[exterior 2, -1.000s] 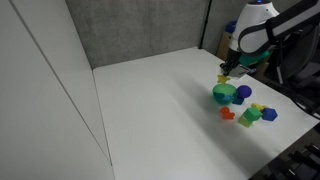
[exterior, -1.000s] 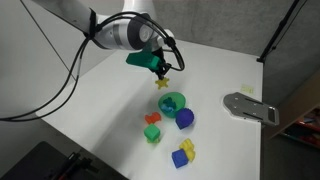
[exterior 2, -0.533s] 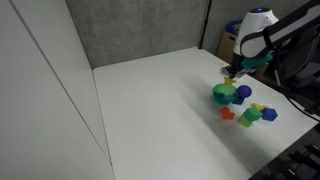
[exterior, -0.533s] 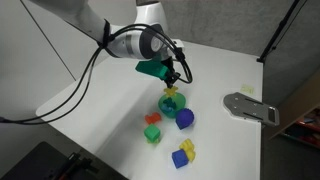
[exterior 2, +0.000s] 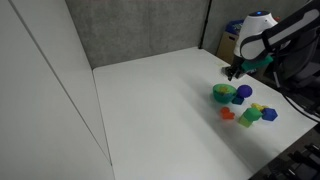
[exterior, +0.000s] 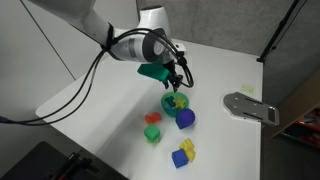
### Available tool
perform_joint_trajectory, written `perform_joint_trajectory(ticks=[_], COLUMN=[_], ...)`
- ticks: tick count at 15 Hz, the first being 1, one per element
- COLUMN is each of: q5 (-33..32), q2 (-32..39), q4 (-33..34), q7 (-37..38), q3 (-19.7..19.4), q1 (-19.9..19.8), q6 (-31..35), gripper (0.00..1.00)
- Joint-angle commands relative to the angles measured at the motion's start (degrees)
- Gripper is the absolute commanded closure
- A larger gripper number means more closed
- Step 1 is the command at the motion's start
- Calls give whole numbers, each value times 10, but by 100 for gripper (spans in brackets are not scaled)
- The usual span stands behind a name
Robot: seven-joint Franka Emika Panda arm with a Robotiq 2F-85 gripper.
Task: Put the green block on top of the yellow block, move the green bowl to the right, pick up the yellow toy on the left and put it in the green bowl
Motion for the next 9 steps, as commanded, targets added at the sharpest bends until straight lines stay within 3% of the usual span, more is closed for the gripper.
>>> perform_joint_trajectory(ticks=[1, 4, 9], q5=[1, 15, 74], q2=[-28, -44, -68], q4=[-22, -39, -66], q7=[-10, -30, -113], q3=[21, 46, 101], q1=[-4, -11, -40], q6=[-4, -9, -39], gripper=[20, 0, 0])
